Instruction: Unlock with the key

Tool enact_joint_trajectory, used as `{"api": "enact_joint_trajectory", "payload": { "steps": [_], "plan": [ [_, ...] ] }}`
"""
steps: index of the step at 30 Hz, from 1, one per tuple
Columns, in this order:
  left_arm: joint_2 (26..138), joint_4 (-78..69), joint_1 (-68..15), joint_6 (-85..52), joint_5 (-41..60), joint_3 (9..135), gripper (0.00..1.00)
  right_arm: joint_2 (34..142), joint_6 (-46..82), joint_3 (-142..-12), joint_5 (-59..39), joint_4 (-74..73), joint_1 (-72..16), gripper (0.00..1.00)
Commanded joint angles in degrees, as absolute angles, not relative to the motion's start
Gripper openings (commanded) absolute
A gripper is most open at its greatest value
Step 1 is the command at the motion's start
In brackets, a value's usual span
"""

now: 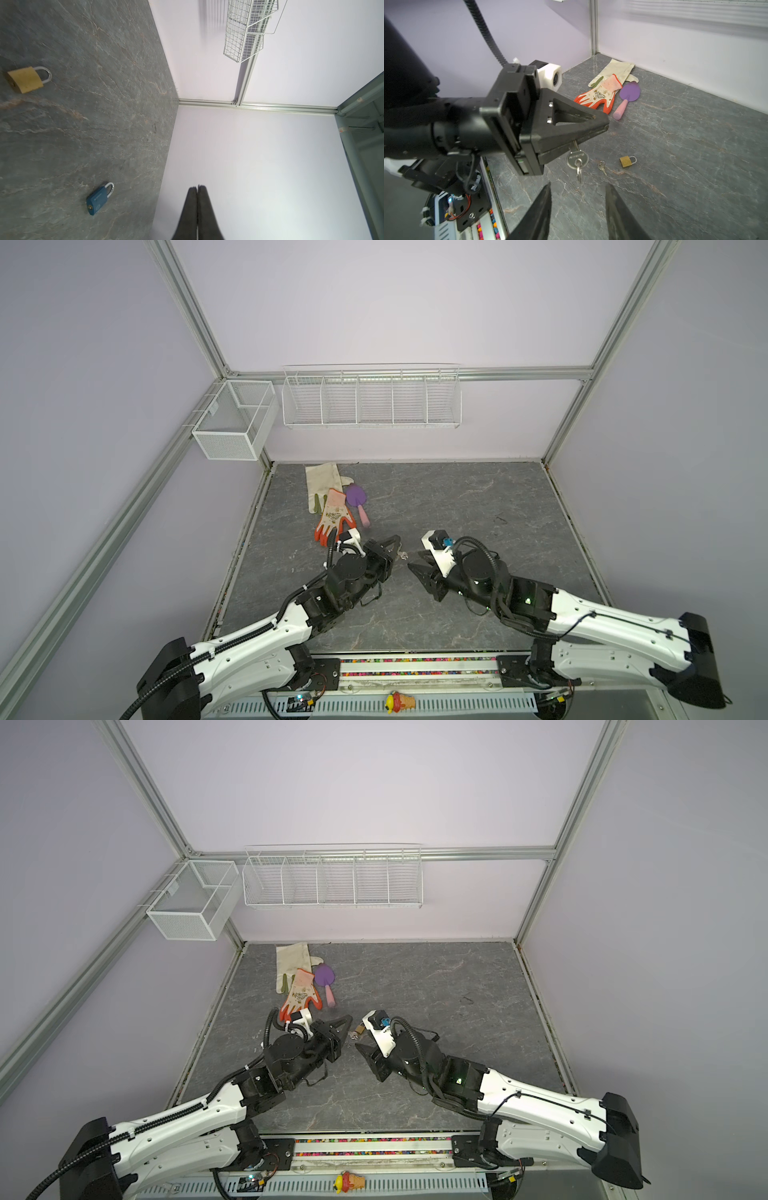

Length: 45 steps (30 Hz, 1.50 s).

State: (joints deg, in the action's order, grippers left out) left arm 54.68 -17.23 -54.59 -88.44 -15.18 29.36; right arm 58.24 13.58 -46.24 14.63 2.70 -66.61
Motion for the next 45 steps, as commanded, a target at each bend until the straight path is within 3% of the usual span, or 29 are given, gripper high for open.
{"api": "enact_joint_trajectory", "payload": {
  "steps": [1,6,11,18,27,40,45],
  "plan": [
    [53.36,-14.70,-51.29,-77.06,-11.61,31.54,0.00,55.18,17.03,-48.93,7.99,9.01,-64.96,0.55],
    [52.84,-13.23,-49.42,-58.22,-8.50,34.23,0.00,53.85,25.50,-52.31,-5.87,14.68,-57.98,0.73],
    [55.15,-17.32,-49.37,-43.67,-3.70,35.95,0.00,54.36,33.74,-52.74,-19.92,11.49,-50.48,0.73],
    [57.72,-26.85,-49.33,-36.38,5.11,36.83,0.00,58.05,41.06,-50.93,-29.83,0.57,-45.55,0.59],
    [59.20,-28.62,-49.39,-36.21,8.36,38.75,0.00,61.73,40.83,-50.76,-30.19,-2.66,-44.67,0.45],
    [60.83,-30.87,-49.33,-36.74,10.91,40.34,0.00,63.02,39.88,-48.55,-30.06,-4.14,-43.52,0.42],
    [61.94,-31.16,-49.38,-37.36,11.16,40.96,0.00,64.49,41.03,-48.39,-32.89,-8.74,-43.54,0.33]
  ]
}}
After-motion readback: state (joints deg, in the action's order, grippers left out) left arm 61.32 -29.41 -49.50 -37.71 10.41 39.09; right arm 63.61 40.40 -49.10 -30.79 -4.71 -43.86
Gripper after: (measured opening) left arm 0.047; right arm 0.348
